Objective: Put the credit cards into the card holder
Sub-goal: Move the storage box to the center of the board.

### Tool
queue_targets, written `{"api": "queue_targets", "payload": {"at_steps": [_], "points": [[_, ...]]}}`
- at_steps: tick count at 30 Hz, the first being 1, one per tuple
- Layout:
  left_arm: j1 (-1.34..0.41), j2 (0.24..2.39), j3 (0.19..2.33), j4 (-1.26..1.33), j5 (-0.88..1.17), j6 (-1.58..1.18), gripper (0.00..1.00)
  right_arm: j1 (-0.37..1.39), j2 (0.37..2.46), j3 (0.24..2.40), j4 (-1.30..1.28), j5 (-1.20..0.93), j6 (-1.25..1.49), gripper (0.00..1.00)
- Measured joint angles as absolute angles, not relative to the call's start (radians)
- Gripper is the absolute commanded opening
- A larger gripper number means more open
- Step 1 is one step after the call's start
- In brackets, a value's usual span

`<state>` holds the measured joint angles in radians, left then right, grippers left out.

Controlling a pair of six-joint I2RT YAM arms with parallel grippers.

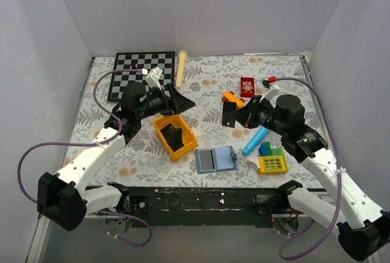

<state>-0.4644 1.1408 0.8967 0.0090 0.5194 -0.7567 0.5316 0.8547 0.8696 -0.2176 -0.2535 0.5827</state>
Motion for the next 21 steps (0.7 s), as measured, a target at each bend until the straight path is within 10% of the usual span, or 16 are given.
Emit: {"api": "queue_targets", "payload": {"at_steps": [9,21], "points": [[-0.570,1.219,0.882,-0.323,0.218,-0.706,0.00,0.525,0.842,0.823,-0.330,-0.170,0.560,0.01],[-0.616,1.449,0.919,-0.502,-0.022,-0.683,0.00,0.524,0.855,0.811,-0.338,-0.167,0.557,0.01]]}}
